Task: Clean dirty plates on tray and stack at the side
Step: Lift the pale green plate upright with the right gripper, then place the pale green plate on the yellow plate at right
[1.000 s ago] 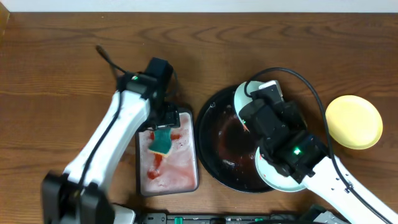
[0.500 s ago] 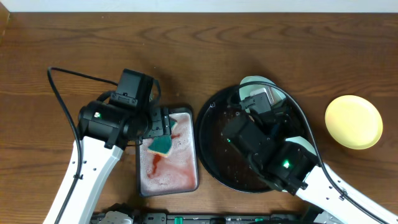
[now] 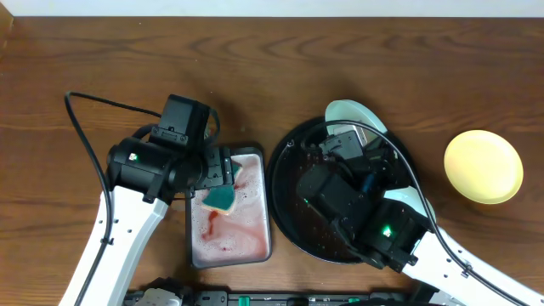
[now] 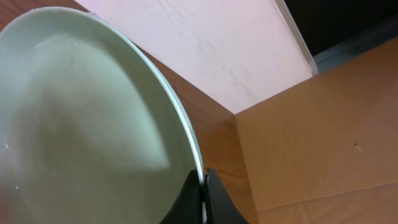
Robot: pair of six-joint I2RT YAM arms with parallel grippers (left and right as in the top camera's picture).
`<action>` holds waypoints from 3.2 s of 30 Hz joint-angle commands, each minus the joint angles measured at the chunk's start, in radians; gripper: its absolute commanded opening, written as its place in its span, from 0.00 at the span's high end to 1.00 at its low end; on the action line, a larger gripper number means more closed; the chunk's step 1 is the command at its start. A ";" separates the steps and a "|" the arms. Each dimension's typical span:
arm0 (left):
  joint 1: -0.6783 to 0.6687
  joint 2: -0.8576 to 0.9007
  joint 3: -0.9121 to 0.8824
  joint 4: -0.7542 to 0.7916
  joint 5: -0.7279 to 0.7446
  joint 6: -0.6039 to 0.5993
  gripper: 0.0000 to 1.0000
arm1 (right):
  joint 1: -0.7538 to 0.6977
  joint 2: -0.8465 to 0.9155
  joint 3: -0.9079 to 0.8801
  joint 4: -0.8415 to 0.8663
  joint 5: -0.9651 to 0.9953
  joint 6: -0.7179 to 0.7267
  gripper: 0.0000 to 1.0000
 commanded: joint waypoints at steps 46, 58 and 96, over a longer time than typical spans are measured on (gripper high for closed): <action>0.000 -0.004 0.003 -0.004 -0.005 -0.006 0.19 | 0.012 0.011 0.000 0.121 0.021 -0.205 0.99; 0.000 -0.004 0.003 -0.004 -0.005 -0.005 0.19 | 0.011 0.011 0.000 0.122 0.021 -0.200 0.99; 0.000 -0.004 0.003 -0.004 -0.005 -0.006 0.19 | -1.515 0.092 0.000 0.025 -1.505 0.185 0.99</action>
